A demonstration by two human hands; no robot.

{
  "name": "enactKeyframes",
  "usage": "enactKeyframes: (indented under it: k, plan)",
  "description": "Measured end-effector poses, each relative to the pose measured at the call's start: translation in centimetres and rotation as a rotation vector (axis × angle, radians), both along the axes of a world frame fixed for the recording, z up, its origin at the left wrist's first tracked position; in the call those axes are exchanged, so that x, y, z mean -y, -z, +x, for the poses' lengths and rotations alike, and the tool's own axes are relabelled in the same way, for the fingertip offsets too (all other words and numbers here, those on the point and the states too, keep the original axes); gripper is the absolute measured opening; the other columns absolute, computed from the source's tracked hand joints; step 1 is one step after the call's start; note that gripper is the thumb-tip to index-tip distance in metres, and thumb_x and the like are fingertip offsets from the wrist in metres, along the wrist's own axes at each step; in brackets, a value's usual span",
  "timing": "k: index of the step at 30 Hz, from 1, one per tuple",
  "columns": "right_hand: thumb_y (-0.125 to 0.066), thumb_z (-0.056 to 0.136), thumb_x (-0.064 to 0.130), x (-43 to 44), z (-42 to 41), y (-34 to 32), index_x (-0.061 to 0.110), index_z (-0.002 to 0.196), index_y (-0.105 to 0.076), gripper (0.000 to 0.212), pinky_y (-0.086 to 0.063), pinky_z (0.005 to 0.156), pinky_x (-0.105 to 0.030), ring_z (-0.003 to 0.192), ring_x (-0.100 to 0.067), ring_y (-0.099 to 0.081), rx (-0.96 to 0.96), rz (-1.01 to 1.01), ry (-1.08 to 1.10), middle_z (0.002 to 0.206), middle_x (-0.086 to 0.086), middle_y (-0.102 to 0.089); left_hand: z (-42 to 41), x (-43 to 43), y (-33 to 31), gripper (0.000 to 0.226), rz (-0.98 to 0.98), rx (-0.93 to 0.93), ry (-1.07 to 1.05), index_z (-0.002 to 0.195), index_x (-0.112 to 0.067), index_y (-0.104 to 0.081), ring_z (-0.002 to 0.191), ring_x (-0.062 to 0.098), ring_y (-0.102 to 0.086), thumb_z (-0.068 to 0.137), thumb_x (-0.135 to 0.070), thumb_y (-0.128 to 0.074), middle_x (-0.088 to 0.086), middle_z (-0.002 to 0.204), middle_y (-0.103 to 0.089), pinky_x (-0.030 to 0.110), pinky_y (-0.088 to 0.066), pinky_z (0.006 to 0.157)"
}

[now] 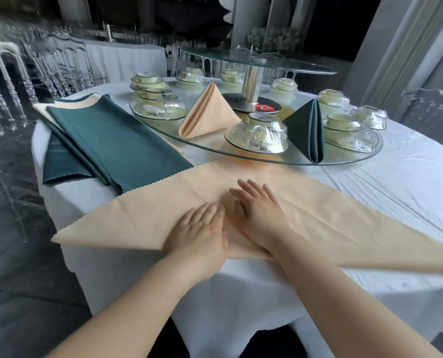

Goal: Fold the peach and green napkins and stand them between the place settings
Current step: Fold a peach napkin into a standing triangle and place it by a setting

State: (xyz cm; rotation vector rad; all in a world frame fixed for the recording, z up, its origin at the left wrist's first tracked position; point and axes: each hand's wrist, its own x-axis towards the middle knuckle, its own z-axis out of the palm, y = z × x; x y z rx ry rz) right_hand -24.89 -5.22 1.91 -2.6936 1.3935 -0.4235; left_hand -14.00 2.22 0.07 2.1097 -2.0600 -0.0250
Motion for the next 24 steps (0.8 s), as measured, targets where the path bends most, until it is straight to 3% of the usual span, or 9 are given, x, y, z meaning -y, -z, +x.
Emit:
enactKeyframes:
  k: [3, 5, 9, 12, 15, 22, 24]
  plan:
    - [-0.010, 0.088, 0.038, -1.9, -0.8, -0.2, 0.021, 0.140, -0.032, 0.059, 0.002, 0.113, -0.024, 0.142, -0.011, -0.009, 0.023, -0.008, -0.035, 0.154, 0.003, -0.016, -0.1, 0.1, -0.3, 0.052, 0.041, 0.028, 0.005, 0.147, -0.017, 0.004, 0.141, 0.007, 0.010, 0.099, -0.027, -0.014, -0.003, 0.155, 0.012, 0.023, 0.009, 0.111]
    - [-0.008, 0.086, 0.044, -3.6, -1.6, 0.5, 0.021, 0.142, -0.026, 0.063, -0.001, 0.113, -0.024, 0.142, -0.013, -0.008, -0.014, 0.061, -0.083, 0.154, 0.001, -0.013, -0.2, 0.0, -0.3, 0.053, 0.059, 0.056, 0.005, 0.147, -0.019, 0.005, 0.141, 0.006, 0.010, 0.096, -0.030, 0.000, -0.005, 0.155, 0.012, 0.023, 0.009, 0.111]
    - [0.011, 0.061, 0.061, -3.7, -4.9, 1.6, 0.027, 0.145, -0.016, 0.095, 0.002, 0.113, -0.024, 0.142, -0.011, -0.003, -0.097, 0.086, 0.038, 0.155, 0.006, -0.006, -0.3, -0.2, -0.4, 0.074, 0.071, 0.031, -0.004, 0.146, -0.021, 0.008, 0.140, 0.004, 0.011, 0.075, -0.036, 0.009, -0.007, 0.154, 0.013, 0.021, 0.009, 0.111]
    - [0.009, 0.069, 0.063, -2.2, -9.3, 1.2, 0.031, 0.145, -0.012, 0.085, 0.003, 0.111, -0.022, 0.142, -0.008, 0.000, -0.144, 0.092, 0.170, 0.155, 0.009, -0.003, -0.3, -0.1, -0.3, 0.072, 0.077, 0.024, -0.010, 0.146, -0.022, 0.008, 0.140, 0.003, 0.012, 0.075, -0.036, 0.010, -0.009, 0.154, 0.014, 0.021, 0.009, 0.111]
    - [-0.019, 0.096, 0.046, -0.6, -15.1, 0.7, 0.027, 0.144, -0.017, 0.051, -0.002, 0.111, -0.022, 0.142, -0.008, -0.004, -0.142, 0.127, 0.308, 0.155, 0.007, -0.007, -0.4, -0.1, -0.4, 0.051, 0.095, 0.010, -0.014, 0.146, -0.022, 0.009, 0.140, 0.003, 0.013, 0.097, -0.033, -0.002, -0.009, 0.154, 0.015, 0.021, 0.009, 0.111]
    - [-0.039, 0.096, 0.020, 2.2, -27.0, 0.3, 0.004, 0.136, -0.038, 0.042, -0.014, 0.110, -0.027, 0.138, -0.025, -0.025, 0.100, 0.161, 0.594, 0.147, -0.013, -0.031, -0.4, 0.0, -0.3, 0.051, 0.063, -0.024, -0.003, 0.146, -0.023, 0.008, 0.140, 0.002, 0.012, 0.099, -0.030, -0.012, -0.010, 0.153, 0.014, 0.020, 0.008, 0.110]
    - [-0.044, 0.095, 0.026, 2.2, -28.4, 0.2, 0.001, 0.133, -0.043, 0.046, -0.022, 0.107, -0.027, 0.130, -0.030, -0.036, 0.226, 0.179, 0.630, 0.142, -0.018, -0.038, -0.3, 0.1, -0.2, 0.051, 0.050, -0.018, 0.015, 0.146, -0.024, 0.008, 0.140, 0.002, 0.012, 0.099, -0.030, -0.012, -0.010, 0.153, 0.014, 0.019, 0.008, 0.110]
